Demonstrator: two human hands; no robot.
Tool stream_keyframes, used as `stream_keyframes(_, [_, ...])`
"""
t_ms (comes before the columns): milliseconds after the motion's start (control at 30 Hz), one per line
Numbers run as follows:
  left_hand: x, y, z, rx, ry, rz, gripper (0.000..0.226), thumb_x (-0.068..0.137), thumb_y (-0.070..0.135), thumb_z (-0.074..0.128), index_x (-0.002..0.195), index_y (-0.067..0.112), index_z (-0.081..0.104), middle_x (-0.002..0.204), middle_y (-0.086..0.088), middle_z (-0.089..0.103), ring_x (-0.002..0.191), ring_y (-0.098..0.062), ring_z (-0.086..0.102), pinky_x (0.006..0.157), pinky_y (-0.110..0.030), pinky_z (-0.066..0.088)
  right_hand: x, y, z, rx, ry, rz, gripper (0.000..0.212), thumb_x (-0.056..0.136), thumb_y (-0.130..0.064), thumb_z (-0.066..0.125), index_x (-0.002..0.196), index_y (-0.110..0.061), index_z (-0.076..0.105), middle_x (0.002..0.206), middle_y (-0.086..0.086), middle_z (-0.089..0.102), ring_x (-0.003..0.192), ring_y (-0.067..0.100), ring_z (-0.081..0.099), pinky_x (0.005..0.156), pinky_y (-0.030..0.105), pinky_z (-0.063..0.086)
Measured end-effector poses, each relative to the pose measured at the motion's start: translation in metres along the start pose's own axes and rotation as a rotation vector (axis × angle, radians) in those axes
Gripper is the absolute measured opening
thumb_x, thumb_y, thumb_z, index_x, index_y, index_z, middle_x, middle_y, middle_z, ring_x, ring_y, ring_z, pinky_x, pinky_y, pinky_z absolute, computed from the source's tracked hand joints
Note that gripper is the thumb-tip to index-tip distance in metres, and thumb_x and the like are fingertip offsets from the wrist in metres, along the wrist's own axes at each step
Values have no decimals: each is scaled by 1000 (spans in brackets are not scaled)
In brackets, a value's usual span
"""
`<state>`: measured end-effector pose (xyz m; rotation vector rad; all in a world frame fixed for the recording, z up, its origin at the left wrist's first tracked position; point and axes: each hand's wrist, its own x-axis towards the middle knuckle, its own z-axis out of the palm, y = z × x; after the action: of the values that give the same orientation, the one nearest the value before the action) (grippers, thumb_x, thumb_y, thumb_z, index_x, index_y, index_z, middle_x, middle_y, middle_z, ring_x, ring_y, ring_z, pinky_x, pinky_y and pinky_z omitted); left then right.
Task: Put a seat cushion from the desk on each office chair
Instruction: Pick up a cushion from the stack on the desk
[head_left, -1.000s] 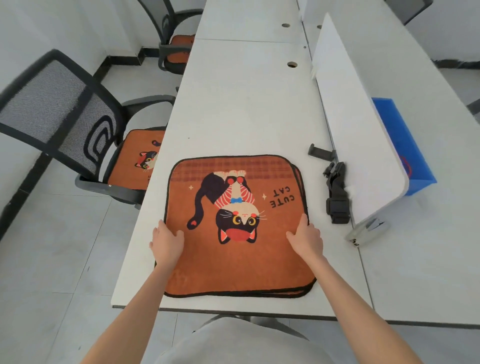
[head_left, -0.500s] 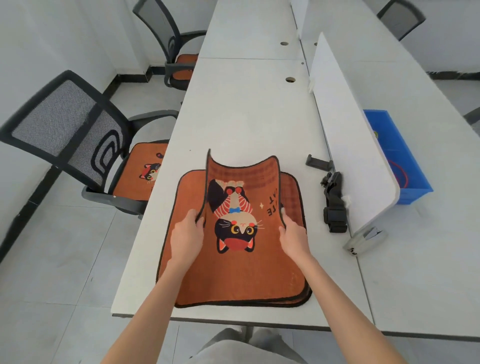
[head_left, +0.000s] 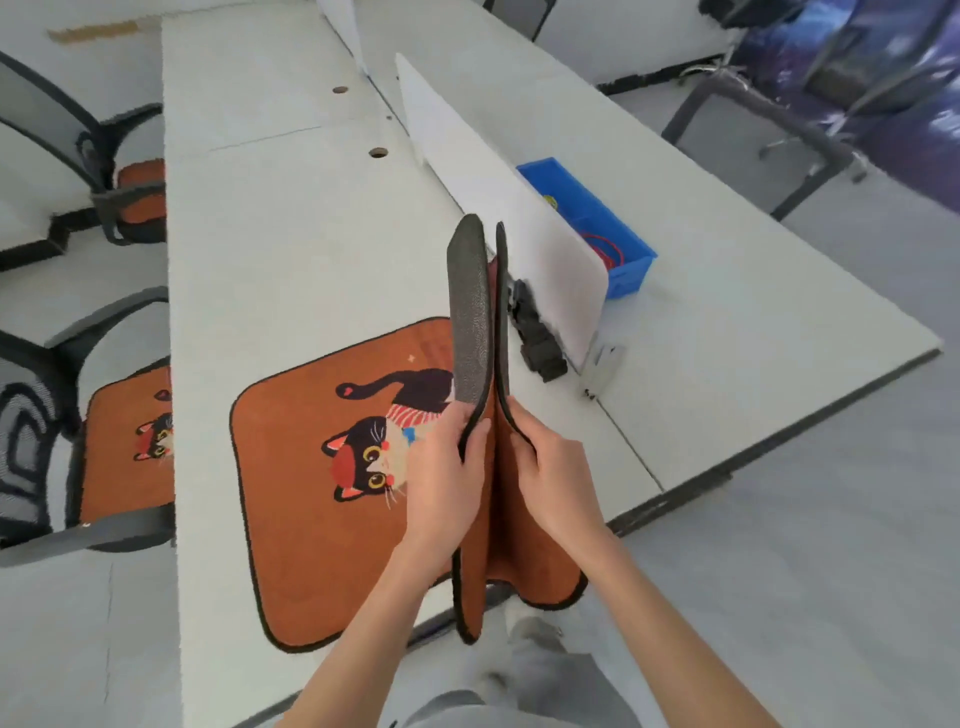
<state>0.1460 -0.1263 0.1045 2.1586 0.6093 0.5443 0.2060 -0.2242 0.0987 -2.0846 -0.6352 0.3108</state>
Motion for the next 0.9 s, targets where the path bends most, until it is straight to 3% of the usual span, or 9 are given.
stream_keyframes(100, [-19,25,14,-64,-138,112,9,93,18,50,86,18,56,55,14,49,53,3,50,49,-12,33,-40,2,-26,5,147,88,46,94,-10,40,135,-30,44,111,11,70,99,26,64,91,33,48])
stream_keyframes(200, [-33,51,32,-106,-248,228,10,92,19,51,86,14,58,57,11,51,56,2,52,50,-13,35,-71,14,-55,38,275,168,45,95,-10,41,134,-29,45,122,-1,64,107,14,59,90,8,38])
stream_keyframes(333, [-48,86,73,-200,-431,307,15,92,23,52,89,10,59,69,-9,65,60,-17,57,58,-31,45,-105,36,-98,96,445,289,42,95,-10,42,132,-27,49,106,-17,59,100,0,56,77,-6,35])
stream_keyframes(400, [-55,103,102,-234,-516,332,15,91,24,52,88,11,59,68,-9,66,61,-21,59,61,-36,47,-118,53,-119,99,526,342,42,95,-11,41,132,-30,49,104,-13,64,94,2,58,71,-6,37])
stream_keyframes(500, [-59,132,152,-232,-606,387,12,91,21,53,86,11,58,59,2,58,58,-15,52,56,-22,38,-130,88,-154,92,636,407,43,95,-11,40,133,-31,48,112,1,69,96,13,62,72,-4,37])
stream_keyframes(600, [-60,168,211,-252,-700,456,12,92,20,52,81,18,54,57,6,51,59,-11,49,53,-16,35,-137,127,-202,94,691,448,44,96,-10,40,133,-31,47,120,-13,60,105,3,58,77,-9,32])
stream_keyframes(667, [-57,191,251,-252,-746,486,14,93,20,50,80,19,53,59,1,54,67,-18,52,55,-16,38,-139,153,-238,90,715,467,43,96,-10,39,133,-30,48,120,-21,53,104,-6,51,81,-10,30])
stream_keyframes(800, [-47,246,342,-237,-780,483,15,93,20,49,82,14,57,61,1,58,63,-11,56,54,-19,40,-144,211,-335,51,757,546,42,96,-9,39,133,-26,46,122,-21,48,111,-3,47,82,-13,25])
stream_keyframes(900, [-31,281,393,-230,-774,409,15,93,21,49,82,14,56,61,4,56,55,-8,52,54,-19,39,-145,246,-401,21,766,628,40,98,-12,36,136,-22,43,132,-8,53,122,11,48,90,1,27])
